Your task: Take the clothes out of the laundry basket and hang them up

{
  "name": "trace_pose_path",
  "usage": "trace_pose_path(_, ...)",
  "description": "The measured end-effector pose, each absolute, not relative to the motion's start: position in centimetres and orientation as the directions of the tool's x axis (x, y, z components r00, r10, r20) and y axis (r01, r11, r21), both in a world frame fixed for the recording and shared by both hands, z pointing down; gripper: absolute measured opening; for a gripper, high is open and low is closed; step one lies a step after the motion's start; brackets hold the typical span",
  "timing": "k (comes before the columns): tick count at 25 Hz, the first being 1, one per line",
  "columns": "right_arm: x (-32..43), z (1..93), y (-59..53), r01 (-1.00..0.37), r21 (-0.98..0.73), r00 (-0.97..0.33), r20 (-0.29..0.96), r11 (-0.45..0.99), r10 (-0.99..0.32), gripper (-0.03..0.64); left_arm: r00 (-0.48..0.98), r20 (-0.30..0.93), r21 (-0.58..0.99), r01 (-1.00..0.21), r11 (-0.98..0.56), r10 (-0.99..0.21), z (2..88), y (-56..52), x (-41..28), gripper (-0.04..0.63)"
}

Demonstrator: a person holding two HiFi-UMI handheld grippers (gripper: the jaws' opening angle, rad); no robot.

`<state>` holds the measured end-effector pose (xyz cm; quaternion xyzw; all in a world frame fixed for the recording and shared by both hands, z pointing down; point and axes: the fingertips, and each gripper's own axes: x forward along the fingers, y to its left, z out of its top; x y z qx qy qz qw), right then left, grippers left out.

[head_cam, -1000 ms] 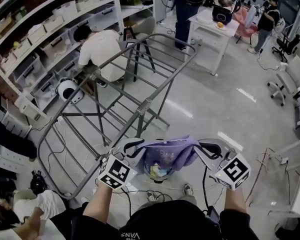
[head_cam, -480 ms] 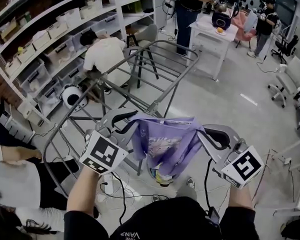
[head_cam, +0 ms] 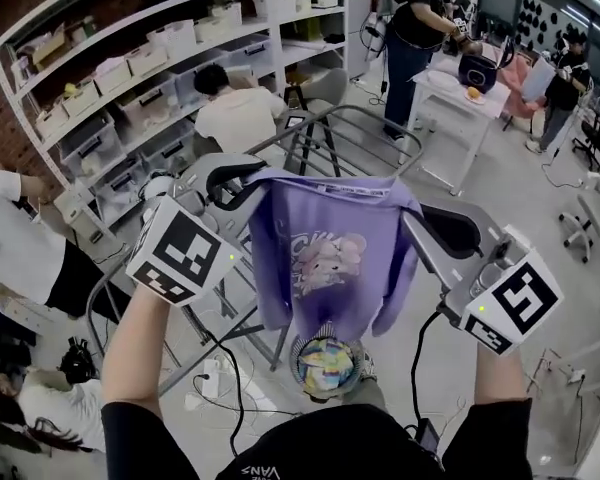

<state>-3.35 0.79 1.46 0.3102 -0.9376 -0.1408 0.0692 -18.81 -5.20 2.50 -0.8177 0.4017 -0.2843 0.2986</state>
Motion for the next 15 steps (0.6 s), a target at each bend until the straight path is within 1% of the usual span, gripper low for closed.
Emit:
trace_pose_path(4,-2.3,-1.9,-4.6,-0.493,0.366,-0.839,0.037,0.789,-0.542,0.018,0.432,0.215,-0.760,-0.490,-0.428,-0.876,-0.7,-10.2,-18.1,0.040)
trace_pose_path(7,-1.7,-4.7,-8.7,-0.453,0.375,-0.867,0.027,0.809,-0.498,0.018,0.378,0.213,-0.777,-0.493,-0.391,-0.901,-3.8,-14.3,-17.6,0.040)
trace_pose_path(12,-1.3,-8.3,-15.6,-0.437,0.358,-0.884,-0.004,0.825,-0.467,0.018,0.300,0.208,-0.815,-0.473,-0.334,-0.931,-8.1,-21.0,-17.6,0.040)
trace_pose_path(15,-0.4,-11.6,-19.9,-0.437,0.339,-0.890,-0.027,0.833,-0.456,0.018,0.242,0.183,-0.848,-0.452,-0.278,-0.953,-11.9,-25.2,-16.8,0.040)
